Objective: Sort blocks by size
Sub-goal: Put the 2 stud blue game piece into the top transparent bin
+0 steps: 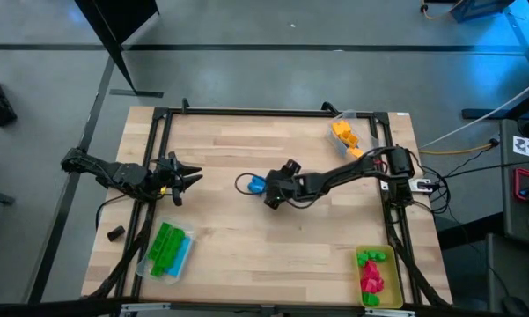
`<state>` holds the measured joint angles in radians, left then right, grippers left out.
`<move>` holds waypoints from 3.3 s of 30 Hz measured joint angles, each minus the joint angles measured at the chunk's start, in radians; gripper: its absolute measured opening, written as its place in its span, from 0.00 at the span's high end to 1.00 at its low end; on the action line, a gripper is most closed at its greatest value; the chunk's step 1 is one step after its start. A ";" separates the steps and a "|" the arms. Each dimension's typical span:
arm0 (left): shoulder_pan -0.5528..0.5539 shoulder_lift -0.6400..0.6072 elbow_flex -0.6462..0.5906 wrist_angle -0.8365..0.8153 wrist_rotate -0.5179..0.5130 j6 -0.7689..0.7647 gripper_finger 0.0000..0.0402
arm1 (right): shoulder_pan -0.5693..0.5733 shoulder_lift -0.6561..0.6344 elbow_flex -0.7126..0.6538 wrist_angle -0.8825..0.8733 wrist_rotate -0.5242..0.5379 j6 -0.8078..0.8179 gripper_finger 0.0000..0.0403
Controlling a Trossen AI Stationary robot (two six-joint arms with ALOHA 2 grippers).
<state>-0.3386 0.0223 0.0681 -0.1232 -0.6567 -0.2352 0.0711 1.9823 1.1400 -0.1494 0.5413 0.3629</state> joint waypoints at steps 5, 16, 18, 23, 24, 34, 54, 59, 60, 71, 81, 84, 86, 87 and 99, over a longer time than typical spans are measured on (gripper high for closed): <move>0.000 0.000 0.000 0.000 0.000 0.000 0.73 | 0.000 0.000 -0.103 0.226 0.028 -0.056 0.27; 0.000 0.000 0.000 0.000 0.000 0.000 0.73 | -0.007 0.000 -0.223 0.513 0.050 -0.134 0.27; 0.000 0.000 0.000 0.000 0.000 0.000 0.73 | -0.014 0.000 -0.225 0.526 0.044 -0.136 0.27; 0.000 0.000 0.000 0.000 0.000 0.000 0.73 | -0.029 0.000 -0.225 0.572 0.018 -0.186 0.27; 0.000 0.000 0.000 0.000 0.000 0.000 0.73 | -0.035 0.000 -0.225 0.577 0.003 -0.189 0.27; 0.000 0.000 0.000 0.000 0.000 0.000 0.73 | -0.065 0.080 -0.224 0.695 -0.100 -0.217 0.27; 0.000 0.000 0.000 0.000 0.000 0.000 0.73 | -0.065 0.123 -0.225 0.907 -0.145 -0.374 0.57; 0.000 0.000 0.000 0.000 0.000 0.000 0.73 | -0.093 0.132 -0.224 0.894 -0.213 -0.372 0.65; 0.000 0.000 0.000 0.000 0.000 0.000 0.73 | -0.099 0.134 -0.224 0.890 -0.230 -0.372 0.66; 0.000 0.000 0.000 0.000 0.000 0.000 0.73 | -0.104 0.145 -0.224 0.912 -0.266 -0.434 0.79; 0.000 0.000 0.000 0.000 0.000 0.000 0.73 | -0.105 0.145 -0.224 0.911 -0.266 -0.447 0.90; 0.000 0.000 0.000 0.000 0.000 0.000 0.73 | -0.105 0.145 -0.224 0.913 -0.266 -0.447 0.93; 0.000 0.000 0.000 0.000 0.000 0.000 0.73 | -0.105 0.145 -0.223 0.916 -0.276 -0.447 0.96; 0.000 0.000 0.000 0.000 0.000 0.000 0.73 | -0.105 0.145 -0.222 0.916 -0.282 -0.448 0.97; 0.000 0.000 0.000 0.000 0.000 0.000 0.73 | -0.104 0.143 -0.222 0.913 -0.264 -0.431 0.99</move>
<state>-0.3386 0.0219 0.0681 -0.1230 -0.6567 -0.2356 -0.0331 2.1254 0.9180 0.7637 0.2775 -0.0683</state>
